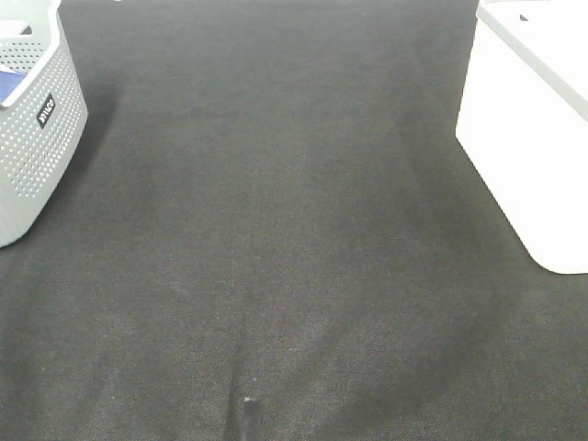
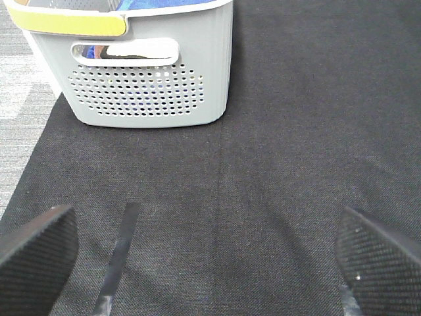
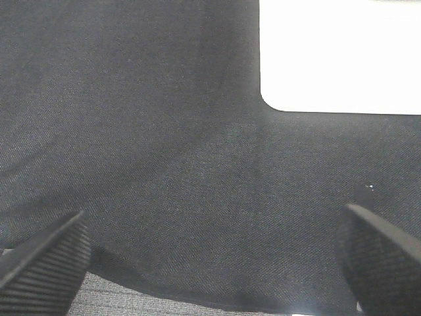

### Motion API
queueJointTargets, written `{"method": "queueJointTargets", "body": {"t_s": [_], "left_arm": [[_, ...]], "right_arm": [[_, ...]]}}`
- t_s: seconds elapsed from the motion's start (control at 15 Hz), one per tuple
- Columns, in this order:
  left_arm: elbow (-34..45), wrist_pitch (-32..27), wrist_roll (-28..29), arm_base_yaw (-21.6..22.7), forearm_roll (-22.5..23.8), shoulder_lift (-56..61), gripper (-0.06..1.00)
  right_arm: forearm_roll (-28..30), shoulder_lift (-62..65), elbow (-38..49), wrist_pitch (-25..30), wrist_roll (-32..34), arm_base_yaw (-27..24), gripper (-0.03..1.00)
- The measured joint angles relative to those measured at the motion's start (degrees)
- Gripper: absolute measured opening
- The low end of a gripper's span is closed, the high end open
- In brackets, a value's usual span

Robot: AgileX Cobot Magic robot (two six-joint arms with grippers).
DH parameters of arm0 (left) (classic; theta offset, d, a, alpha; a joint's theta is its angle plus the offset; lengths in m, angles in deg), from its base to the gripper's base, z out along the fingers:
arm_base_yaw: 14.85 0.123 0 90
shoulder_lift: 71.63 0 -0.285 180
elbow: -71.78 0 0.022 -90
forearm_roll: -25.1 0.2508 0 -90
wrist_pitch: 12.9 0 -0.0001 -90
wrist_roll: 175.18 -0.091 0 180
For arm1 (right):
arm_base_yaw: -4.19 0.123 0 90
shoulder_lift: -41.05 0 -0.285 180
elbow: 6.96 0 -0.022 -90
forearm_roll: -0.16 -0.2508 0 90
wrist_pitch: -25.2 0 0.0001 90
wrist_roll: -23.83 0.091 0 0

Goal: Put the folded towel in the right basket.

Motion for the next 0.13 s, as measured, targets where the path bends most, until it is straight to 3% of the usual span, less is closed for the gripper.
{"method": "queueJointTargets", "body": {"t_s": [0.13], "left_arm": [[0.00, 0.00, 0.00, 0.00, 0.00, 0.00, 0.99]], "right_arm": [[0.00, 0.00, 0.00, 0.00, 0.00, 0.00, 0.96]]}}
